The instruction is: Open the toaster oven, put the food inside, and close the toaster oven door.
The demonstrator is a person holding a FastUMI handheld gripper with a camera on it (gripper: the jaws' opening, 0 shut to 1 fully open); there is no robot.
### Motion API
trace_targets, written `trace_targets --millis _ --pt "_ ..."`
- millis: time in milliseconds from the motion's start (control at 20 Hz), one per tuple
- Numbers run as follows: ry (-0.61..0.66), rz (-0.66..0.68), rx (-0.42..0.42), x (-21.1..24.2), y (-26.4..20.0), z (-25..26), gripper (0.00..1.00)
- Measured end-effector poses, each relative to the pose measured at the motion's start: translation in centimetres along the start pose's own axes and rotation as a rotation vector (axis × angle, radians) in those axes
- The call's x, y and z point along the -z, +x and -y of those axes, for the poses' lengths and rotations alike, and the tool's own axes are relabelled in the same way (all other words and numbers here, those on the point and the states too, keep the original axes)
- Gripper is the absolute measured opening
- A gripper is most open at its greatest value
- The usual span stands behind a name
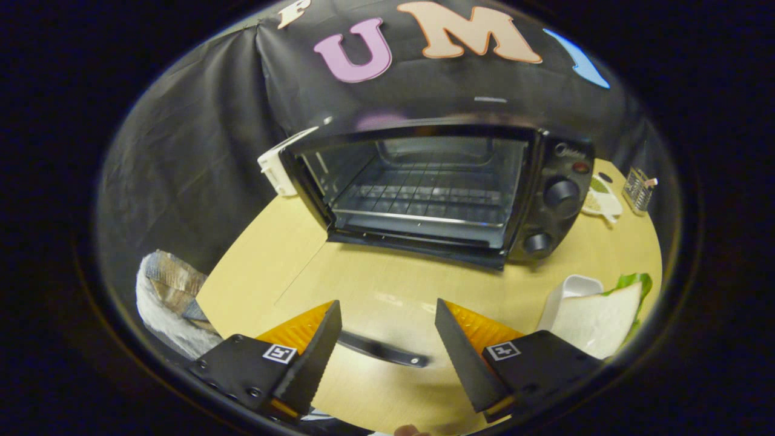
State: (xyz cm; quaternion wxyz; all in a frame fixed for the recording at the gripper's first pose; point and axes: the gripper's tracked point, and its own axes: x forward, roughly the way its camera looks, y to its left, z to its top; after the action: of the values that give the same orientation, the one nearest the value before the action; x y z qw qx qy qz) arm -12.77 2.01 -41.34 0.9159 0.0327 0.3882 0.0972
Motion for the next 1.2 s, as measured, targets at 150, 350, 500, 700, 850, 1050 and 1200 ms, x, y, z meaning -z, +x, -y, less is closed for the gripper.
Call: trace_targets --millis 150,350,500,700,850,1050,1200 --pt "0.033 0.08 0.041 -3.4 -1.6 3.0 0.97" --pt "0.086 0.174 0.131 -7.1 -4.3 8.4 0.97" --pt "0.105 0.216 0.212 -8.4 -6.3 13.0 0.97" --pt "0.155 0.236 0.31 -8.0 -8.8 18.3 0.97" --pt "0.182 0.227 0.366 -6.7 -9.9 21.1 0.97" --pt "0.239 0.191 0.399 -4.2 -10.4 23.4 0.98" --pt "0.283 0.162 0.408 -2.1 -10.2 24.2 0.98"
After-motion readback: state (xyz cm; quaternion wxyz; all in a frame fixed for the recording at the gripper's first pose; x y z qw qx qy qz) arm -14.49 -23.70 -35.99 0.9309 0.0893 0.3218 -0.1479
